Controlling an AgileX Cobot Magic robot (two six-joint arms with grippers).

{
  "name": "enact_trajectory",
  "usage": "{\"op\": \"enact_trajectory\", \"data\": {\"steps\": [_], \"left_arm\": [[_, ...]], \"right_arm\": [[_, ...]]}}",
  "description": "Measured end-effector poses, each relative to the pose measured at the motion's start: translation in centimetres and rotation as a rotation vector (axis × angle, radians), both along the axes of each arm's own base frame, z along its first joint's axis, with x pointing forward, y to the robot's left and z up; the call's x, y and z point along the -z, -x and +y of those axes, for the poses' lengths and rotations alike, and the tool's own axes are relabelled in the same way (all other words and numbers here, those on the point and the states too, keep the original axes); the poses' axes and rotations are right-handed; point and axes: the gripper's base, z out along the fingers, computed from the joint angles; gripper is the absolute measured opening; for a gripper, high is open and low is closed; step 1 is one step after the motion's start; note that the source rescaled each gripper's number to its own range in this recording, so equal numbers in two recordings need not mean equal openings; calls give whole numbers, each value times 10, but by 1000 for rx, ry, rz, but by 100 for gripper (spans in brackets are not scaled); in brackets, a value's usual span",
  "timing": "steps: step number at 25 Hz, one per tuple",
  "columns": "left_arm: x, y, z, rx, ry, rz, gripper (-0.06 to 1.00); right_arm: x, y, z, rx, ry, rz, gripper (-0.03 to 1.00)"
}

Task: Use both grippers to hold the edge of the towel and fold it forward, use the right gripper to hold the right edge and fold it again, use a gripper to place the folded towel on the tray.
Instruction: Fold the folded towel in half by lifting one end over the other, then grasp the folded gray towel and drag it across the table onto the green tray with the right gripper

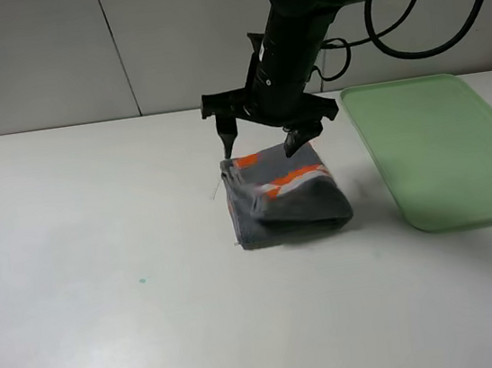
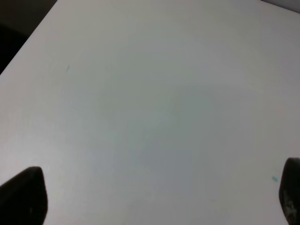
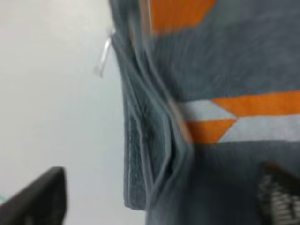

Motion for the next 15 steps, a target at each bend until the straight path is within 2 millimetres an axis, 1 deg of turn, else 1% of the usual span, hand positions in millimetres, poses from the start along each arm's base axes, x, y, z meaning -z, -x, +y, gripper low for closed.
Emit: {"op": "enact_trajectory", "data": {"steps": [2, 3, 11, 15], "left_arm": [[0, 0, 0, 0, 0, 0, 100], [0, 0, 0, 0, 0, 0, 100], [0, 0, 0, 0, 0, 0, 100], [0, 0, 0, 0, 0, 0, 100]], "right_arm": [[0, 0, 1, -11, -15, -6, 97], [-1, 0, 2, -13, -18, -5, 98], [0, 0, 1, -56, 4, -13, 100], [1, 2, -2, -127, 46, -15, 100]]}}
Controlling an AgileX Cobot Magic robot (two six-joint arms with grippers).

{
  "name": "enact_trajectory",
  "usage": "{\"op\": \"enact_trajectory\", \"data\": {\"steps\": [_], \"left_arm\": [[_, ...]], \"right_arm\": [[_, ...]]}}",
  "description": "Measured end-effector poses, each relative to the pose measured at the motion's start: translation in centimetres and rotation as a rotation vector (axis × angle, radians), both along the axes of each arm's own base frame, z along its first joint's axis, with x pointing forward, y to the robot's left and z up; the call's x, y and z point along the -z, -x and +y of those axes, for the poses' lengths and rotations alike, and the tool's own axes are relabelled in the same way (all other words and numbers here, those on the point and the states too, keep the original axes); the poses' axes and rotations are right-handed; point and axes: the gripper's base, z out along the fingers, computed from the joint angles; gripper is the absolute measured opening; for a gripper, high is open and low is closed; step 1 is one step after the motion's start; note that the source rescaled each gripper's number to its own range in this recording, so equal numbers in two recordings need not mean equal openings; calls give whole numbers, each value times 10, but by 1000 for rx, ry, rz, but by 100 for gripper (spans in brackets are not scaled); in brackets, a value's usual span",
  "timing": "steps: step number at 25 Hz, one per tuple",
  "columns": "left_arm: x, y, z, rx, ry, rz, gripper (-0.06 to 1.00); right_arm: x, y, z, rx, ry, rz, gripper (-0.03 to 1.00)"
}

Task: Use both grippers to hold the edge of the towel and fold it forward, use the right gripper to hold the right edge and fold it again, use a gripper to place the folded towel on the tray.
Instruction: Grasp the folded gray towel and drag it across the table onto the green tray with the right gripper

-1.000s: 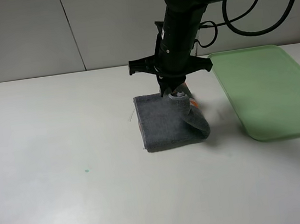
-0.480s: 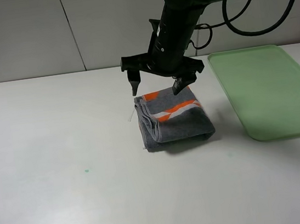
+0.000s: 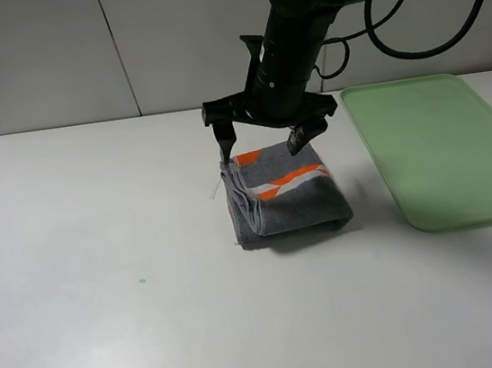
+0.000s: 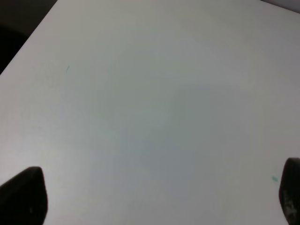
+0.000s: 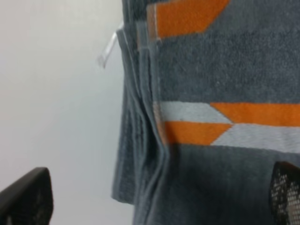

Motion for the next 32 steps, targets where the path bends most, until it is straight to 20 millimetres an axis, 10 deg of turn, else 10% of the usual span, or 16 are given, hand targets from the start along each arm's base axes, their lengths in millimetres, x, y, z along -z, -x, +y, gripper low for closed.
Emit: {"op": "enact_trajectory", "data": {"steps": [16, 32], "left_arm": [[0, 0, 0, -1, -1, 0, 100], [0, 0, 0, -1, -1, 0, 100]], "right_arm": [[3, -21, -51, -123, 233, -29, 100], [65, -41, -65, -155, 293, 49, 100]]}}
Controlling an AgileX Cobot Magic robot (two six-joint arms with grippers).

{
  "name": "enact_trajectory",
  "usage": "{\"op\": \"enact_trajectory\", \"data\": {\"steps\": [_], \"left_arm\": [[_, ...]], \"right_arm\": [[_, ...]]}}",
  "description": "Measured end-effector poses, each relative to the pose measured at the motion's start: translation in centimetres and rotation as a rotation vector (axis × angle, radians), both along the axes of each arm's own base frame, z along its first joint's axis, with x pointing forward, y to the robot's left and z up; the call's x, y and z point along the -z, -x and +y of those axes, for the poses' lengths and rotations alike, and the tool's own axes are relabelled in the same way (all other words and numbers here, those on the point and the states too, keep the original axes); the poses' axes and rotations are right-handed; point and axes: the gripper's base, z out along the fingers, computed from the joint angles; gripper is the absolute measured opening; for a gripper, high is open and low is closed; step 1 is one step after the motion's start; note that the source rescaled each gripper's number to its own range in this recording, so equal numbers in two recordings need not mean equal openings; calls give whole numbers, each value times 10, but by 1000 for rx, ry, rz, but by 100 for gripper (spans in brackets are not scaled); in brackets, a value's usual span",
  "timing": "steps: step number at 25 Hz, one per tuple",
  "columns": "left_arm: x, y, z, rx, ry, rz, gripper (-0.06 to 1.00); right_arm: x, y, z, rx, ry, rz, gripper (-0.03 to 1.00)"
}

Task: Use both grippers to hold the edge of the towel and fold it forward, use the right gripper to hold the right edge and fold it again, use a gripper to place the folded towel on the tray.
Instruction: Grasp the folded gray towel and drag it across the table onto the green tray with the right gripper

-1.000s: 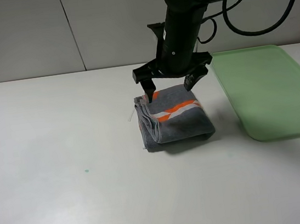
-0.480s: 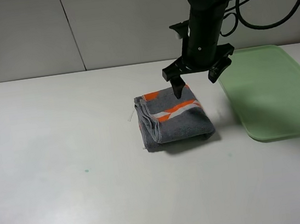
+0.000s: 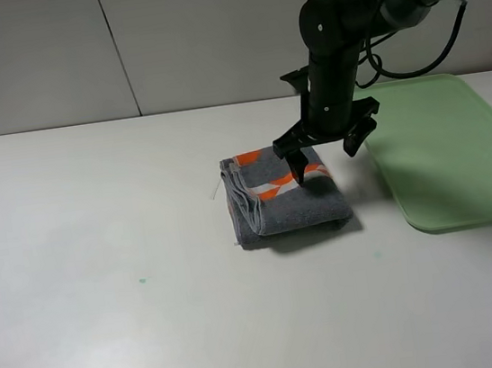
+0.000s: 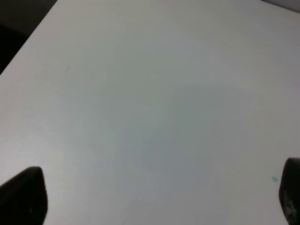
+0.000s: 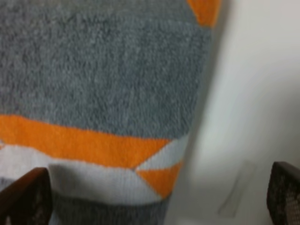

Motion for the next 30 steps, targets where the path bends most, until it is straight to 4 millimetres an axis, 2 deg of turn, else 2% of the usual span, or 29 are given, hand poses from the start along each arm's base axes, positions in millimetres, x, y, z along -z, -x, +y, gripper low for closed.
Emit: {"op": "enact_trajectory", "data": {"steps": [12, 30], "left_arm": [[0, 0, 0, 0, 0, 0, 100], [0, 0, 0, 0, 0, 0, 100]], "right_arm": [[28, -5, 3, 6, -18, 10, 100], [43, -7, 11, 31, -98, 35, 100]]}}
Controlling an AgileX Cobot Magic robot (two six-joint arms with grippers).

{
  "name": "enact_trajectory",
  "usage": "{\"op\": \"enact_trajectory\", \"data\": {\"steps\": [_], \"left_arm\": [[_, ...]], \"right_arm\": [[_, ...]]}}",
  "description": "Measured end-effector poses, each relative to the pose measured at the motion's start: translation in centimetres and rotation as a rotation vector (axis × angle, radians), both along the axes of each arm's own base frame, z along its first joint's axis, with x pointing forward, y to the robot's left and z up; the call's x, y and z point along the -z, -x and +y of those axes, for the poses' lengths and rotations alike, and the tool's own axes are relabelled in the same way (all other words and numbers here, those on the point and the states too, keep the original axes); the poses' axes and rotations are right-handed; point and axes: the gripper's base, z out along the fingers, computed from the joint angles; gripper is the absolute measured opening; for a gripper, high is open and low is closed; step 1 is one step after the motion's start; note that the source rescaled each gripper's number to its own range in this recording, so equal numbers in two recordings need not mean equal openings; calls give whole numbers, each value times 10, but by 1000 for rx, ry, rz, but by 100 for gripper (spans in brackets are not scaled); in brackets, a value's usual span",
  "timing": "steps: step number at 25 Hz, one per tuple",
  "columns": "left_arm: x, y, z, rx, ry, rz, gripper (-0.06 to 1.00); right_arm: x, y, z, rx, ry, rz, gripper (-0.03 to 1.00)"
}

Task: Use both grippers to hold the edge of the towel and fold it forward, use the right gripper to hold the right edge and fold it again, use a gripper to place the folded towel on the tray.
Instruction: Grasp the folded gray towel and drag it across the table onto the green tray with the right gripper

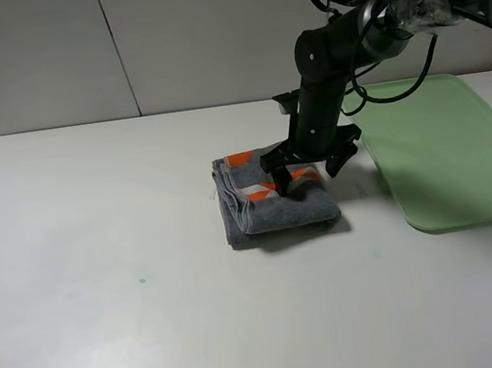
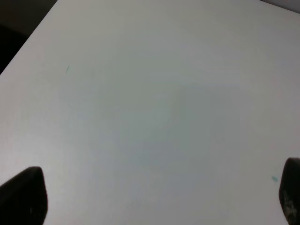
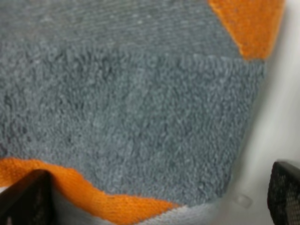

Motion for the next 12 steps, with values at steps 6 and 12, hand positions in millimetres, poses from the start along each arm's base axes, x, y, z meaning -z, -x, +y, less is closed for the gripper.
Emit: {"op": "enact_trajectory", "data": {"steps": [6, 12], "left_arm": [[0, 0, 0, 0, 0, 0, 100], [0, 0, 0, 0, 0, 0, 100]], "right_arm": [[1, 1, 2, 17, -24, 10, 75], [1, 2, 7, 26, -46, 16, 34]]}}
